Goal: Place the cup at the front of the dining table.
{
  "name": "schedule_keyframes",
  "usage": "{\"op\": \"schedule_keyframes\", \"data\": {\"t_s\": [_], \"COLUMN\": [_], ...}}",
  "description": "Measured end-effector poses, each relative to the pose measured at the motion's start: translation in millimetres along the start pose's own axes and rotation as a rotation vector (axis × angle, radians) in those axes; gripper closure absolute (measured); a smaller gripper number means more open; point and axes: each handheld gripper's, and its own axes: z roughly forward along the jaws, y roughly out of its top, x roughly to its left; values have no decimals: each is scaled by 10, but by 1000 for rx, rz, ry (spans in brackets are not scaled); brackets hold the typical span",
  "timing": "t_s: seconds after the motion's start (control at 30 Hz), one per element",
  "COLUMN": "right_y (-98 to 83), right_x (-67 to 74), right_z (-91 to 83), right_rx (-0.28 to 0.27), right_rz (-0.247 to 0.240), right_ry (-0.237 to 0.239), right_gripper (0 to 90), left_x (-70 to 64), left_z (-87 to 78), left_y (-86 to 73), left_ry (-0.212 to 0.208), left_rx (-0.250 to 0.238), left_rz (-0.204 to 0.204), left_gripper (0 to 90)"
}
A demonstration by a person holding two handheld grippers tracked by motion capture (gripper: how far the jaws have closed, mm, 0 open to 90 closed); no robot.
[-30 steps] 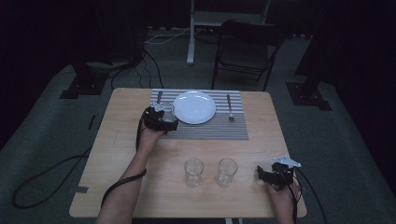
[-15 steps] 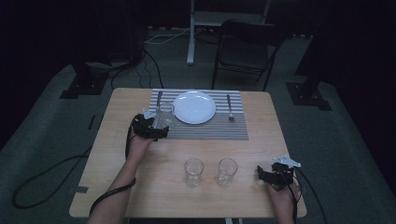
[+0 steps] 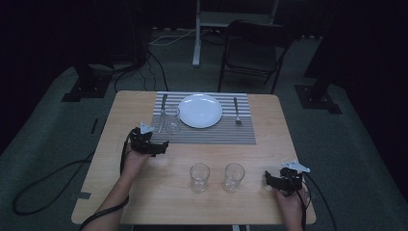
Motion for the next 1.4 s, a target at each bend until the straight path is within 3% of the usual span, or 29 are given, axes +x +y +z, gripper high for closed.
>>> {"op": "schedule_keyframes", "data": {"t_s": [0.27, 0.53, 1.4], "right_y": [0, 0, 1], "right_x": [0, 0, 2], "right_z": [0, 0, -1], "right_rx": [0, 0, 1], "right_rz": [0, 0, 2], "right_ry": [0, 0, 0], "right_gripper": [131, 131, 131], "left_x": [-2, 26, 330], "left_z": [-183, -289, -641], "left_y": [-141, -322, -877], "left_ry": [-7, -6, 46], "left_rx": [-21, -9, -17], "left_rz": [-8, -2, -74], "left_gripper": [2, 2, 2]}}
